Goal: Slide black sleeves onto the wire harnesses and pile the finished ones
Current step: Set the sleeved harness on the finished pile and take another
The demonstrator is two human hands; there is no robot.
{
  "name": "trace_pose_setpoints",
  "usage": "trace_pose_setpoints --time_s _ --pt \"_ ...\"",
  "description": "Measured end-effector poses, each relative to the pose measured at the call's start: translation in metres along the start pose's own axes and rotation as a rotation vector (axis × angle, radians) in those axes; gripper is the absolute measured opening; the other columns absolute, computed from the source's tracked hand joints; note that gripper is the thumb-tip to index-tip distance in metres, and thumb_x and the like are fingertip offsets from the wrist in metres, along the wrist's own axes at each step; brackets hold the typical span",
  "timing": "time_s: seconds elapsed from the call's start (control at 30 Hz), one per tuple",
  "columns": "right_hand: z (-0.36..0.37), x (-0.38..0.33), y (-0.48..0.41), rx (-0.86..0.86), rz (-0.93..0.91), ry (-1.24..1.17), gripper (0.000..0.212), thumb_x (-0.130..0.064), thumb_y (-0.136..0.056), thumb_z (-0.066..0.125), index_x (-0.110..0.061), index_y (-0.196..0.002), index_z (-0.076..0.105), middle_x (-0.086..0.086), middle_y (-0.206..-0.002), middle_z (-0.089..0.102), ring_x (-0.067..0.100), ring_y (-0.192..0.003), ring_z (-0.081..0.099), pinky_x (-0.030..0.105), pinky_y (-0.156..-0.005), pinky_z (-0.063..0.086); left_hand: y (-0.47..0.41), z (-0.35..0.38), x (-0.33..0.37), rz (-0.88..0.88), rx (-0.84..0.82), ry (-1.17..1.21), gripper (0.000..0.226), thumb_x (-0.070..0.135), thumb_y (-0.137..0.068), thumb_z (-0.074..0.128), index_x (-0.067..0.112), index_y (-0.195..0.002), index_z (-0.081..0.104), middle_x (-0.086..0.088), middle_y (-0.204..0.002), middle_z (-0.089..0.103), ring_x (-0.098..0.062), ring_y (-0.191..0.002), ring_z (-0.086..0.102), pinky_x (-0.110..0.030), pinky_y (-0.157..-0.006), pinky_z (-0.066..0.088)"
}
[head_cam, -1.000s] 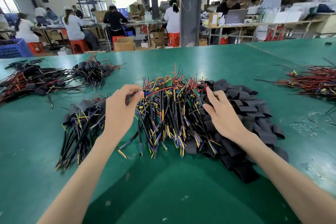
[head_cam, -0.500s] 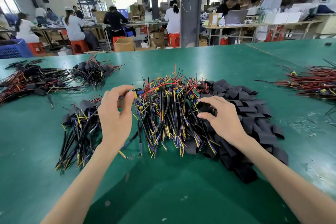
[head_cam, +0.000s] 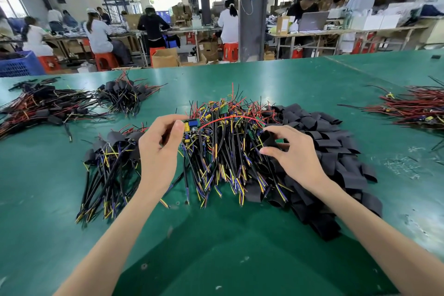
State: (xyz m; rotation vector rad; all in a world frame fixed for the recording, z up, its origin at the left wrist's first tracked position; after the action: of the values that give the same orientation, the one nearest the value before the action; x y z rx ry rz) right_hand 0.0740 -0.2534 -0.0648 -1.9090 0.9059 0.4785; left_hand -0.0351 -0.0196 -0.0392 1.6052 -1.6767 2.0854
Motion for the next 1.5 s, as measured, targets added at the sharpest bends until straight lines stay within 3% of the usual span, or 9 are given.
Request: trace_pose_setpoints --time_s 0.17,0.3,0.47,0.57,1.03,1.17,1.27,1.4,1.5 --pt "0.001 0.000 0.000 -0.005 0.052 -0.099 0.045 -0.007 -0.068 0.082 -0.016 -0.109 0.068 -0.011 -0.100 0.064 -0.011 -0.088 0.055 0.004 -0.079 0.044 0.000 0.003 -0.006 -0.043 -0.042 0.011 0.017 0.027 -0.093 0.052 0.037 -0.090 0.066 0.019 -0.064 0.056 -0.001 -0.055 0.035 -0.016 -0.054 0.027" --pt "0.002 -0.002 0.001 -0.026 0.078 -0.180 0.045 -0.001 -0.067 0.080 -0.014 -0.108 0.068 -0.008 -0.099 0.064 -0.013 -0.085 0.056 0.005 -0.078 0.045 0.001 0.004 -0.006 -0.047 -0.043 -0.007 0.017 0.025 -0.092 0.052 0.037 -0.089 0.064 0.019 -0.066 0.057 0.001 -0.057 0.037 -0.013 -0.056 0.029" --pt "0.000 -0.004 0.002 0.003 0.068 -0.181 0.045 -0.003 -0.067 0.081 -0.017 -0.107 0.068 -0.024 -0.090 0.058 -0.018 -0.084 0.054 -0.001 -0.073 0.040 0.002 0.005 -0.004 -0.041 -0.065 -0.021 0.015 0.021 -0.092 0.053 0.031 -0.091 0.064 0.020 -0.066 0.058 0.003 -0.056 0.040 -0.009 -0.056 0.029" --pt "-0.001 -0.005 0.002 0.019 0.072 -0.198 0.044 -0.004 -0.067 0.082 -0.021 -0.105 0.067 -0.024 -0.086 0.059 -0.018 -0.083 0.054 -0.002 -0.072 0.039 0.002 0.005 -0.004 -0.041 -0.078 -0.025 0.015 0.017 -0.094 0.053 0.027 -0.092 0.064 0.021 -0.066 0.058 0.004 -0.057 0.042 -0.007 -0.057 0.030" --pt "-0.003 -0.001 0.001 0.031 0.095 -0.239 0.042 -0.013 -0.068 0.082 -0.028 -0.104 0.067 -0.025 -0.083 0.063 -0.016 -0.084 0.056 0.002 -0.071 0.042 0.004 0.004 0.002 -0.025 -0.127 -0.008 0.018 0.012 -0.093 0.056 0.028 -0.090 0.065 0.020 -0.067 0.060 0.003 -0.058 0.043 -0.008 -0.057 0.031" --pt "-0.003 -0.007 0.004 0.009 -0.101 -0.056 0.038 -0.010 -0.070 0.081 -0.017 -0.106 0.068 -0.011 -0.100 0.065 0.007 -0.098 0.060 0.023 -0.090 0.047 0.006 0.008 0.004 -0.051 -0.169 -0.049 0.015 0.007 -0.092 0.059 0.020 -0.092 0.066 0.021 -0.071 0.064 0.006 -0.065 0.052 -0.006 -0.065 0.036" --pt "0.001 -0.013 0.006 0.014 -0.333 0.180 0.040 -0.009 -0.070 0.081 -0.007 -0.108 0.067 0.005 -0.105 0.065 0.027 -0.100 0.058 0.030 -0.094 0.042 0.011 0.014 0.009 -0.063 -0.220 -0.075 0.017 0.007 -0.090 0.061 0.023 -0.092 0.067 0.016 -0.081 0.067 0.003 -0.071 0.055 -0.011 -0.070 0.041" --pt "0.009 -0.022 0.011 0.020 -0.501 0.308 0.043 -0.011 -0.072 0.080 -0.005 -0.112 0.066 0.007 -0.104 0.065 0.027 -0.097 0.055 0.044 -0.084 0.048 0.020 0.025 0.014 -0.084 -0.293 -0.083 0.021 0.008 -0.088 0.063 0.029 -0.089 0.065 0.016 -0.083 0.067 -0.001 -0.071 0.057 -0.014 -0.070 0.043" --pt "0.015 -0.029 0.016 -0.010 -0.567 0.321 0.042 -0.013 -0.075 0.077 -0.005 -0.115 0.065 0.007 -0.104 0.064 0.023 -0.096 0.051 0.043 -0.083 0.049 0.027 0.032 0.017 -0.089 -0.342 -0.086 0.023 0.009 -0.088 0.064 0.032 -0.089 0.064 0.016 -0.083 0.067 -0.002 -0.073 0.059 -0.016 -0.070 0.043"
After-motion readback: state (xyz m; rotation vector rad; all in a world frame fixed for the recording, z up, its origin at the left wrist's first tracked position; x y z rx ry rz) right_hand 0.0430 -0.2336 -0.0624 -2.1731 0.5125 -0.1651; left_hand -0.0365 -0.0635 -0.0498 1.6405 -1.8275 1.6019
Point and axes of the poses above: each hand's wrist, its own y-axis away from the middle knuckle, its own z-axis out of the palm, x = y × z, the point moved 2 cm from there along -y, towards the middle knuckle
